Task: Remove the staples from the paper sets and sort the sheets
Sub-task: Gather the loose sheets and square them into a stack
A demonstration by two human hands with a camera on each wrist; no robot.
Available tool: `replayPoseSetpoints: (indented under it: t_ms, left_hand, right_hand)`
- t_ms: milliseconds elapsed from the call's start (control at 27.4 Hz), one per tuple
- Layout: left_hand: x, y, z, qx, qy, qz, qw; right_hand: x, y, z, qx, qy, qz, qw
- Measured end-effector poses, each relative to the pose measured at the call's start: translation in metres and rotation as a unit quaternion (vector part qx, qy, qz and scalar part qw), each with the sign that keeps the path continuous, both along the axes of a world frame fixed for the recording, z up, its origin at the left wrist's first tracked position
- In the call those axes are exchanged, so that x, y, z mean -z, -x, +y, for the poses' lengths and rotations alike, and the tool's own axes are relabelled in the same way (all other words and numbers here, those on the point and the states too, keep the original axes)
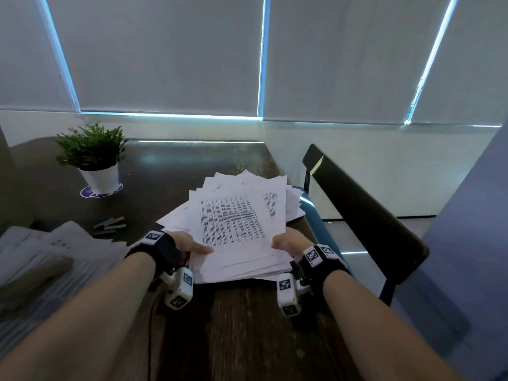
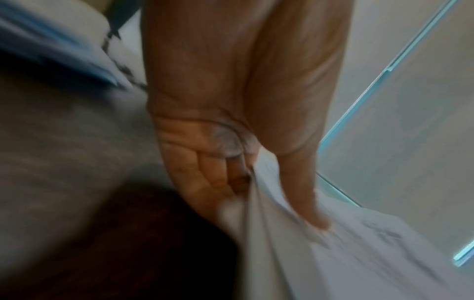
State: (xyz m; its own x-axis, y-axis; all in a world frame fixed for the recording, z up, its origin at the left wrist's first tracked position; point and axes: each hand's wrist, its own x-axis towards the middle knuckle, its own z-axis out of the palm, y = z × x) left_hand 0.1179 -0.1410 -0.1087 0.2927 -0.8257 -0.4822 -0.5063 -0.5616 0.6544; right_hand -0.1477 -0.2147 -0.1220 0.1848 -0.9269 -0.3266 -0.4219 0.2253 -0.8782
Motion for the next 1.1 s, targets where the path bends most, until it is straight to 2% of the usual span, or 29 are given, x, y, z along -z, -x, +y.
replayPoseSetpoints:
  t_ms: [73, 146, 183, 219, 256, 292, 366, 475, 621, 731, 841, 914, 1024, 1097]
  left_hand:
    - [-0.002, 0.004, 0.012, -0.06, 0.044, 0.028, 0.997]
    - [0.001, 0.001, 0.022, -0.091, 0.104, 0.059, 0.989]
    - [0.005, -0.003, 0.026, -0.079, 0.122, 0.089, 0.985]
    - [0.002, -0.002, 0.036, -0.097, 0.132, 0.142, 0.976]
    - [0.004, -0.002, 0.042, -0.13, 0.173, 0.211, 0.953]
    - [-0.003, 0.002, 0.053, -0.153, 0.208, 0.247, 0.934]
    - [-0.02, 0.015, 0.067, -0.15, 0.263, 0.282, 0.91]
    - [-0.052, 0.045, 0.078, -0.102, 0.349, 0.27, 0.892]
    - [-0.111, 0.082, 0.093, -0.093, 0.496, 0.22, 0.835]
    - [-0.161, 0.095, 0.106, -0.055, 0.573, 0.184, 0.797]
    - [-0.189, 0.101, 0.114, -0.044, 0.636, 0.154, 0.755]
    - [-0.183, 0.1, 0.114, -0.038, 0.623, 0.148, 0.767]
    - [-0.139, 0.088, 0.109, -0.074, 0.561, 0.187, 0.803]
    - [-0.108, 0.082, 0.107, -0.088, 0.536, 0.206, 0.814]
  right_hand:
    - [-0.015, 0.015, 0.023, -0.016, -0.028, -0.008, 0.999]
    - [-0.021, 0.031, 0.042, -0.08, -0.048, -0.083, 0.992]
    - [-0.02, 0.042, 0.049, -0.087, -0.052, -0.117, 0.988]
    - [-0.021, 0.049, 0.055, -0.103, -0.064, -0.154, 0.981]
    - [-0.024, 0.055, 0.063, -0.127, -0.062, -0.175, 0.974]
    - [-0.029, 0.061, 0.071, -0.15, -0.062, -0.181, 0.97]
    - [-0.042, 0.067, 0.081, -0.188, -0.065, -0.19, 0.961]
    - [-0.062, 0.061, 0.094, -0.225, -0.004, -0.174, 0.959]
    - [-0.101, 0.042, 0.102, -0.09, 0.127, -0.192, 0.969]
    - [-0.143, 0.038, 0.106, -0.057, 0.217, -0.239, 0.945]
    - [-0.167, 0.038, 0.115, -0.085, 0.255, -0.285, 0.92]
    - [-0.163, 0.041, 0.119, -0.105, 0.255, -0.262, 0.925]
    - [-0.134, 0.052, 0.12, -0.114, 0.217, -0.201, 0.949]
    - [-0.119, 0.055, 0.125, -0.113, 0.185, -0.221, 0.951]
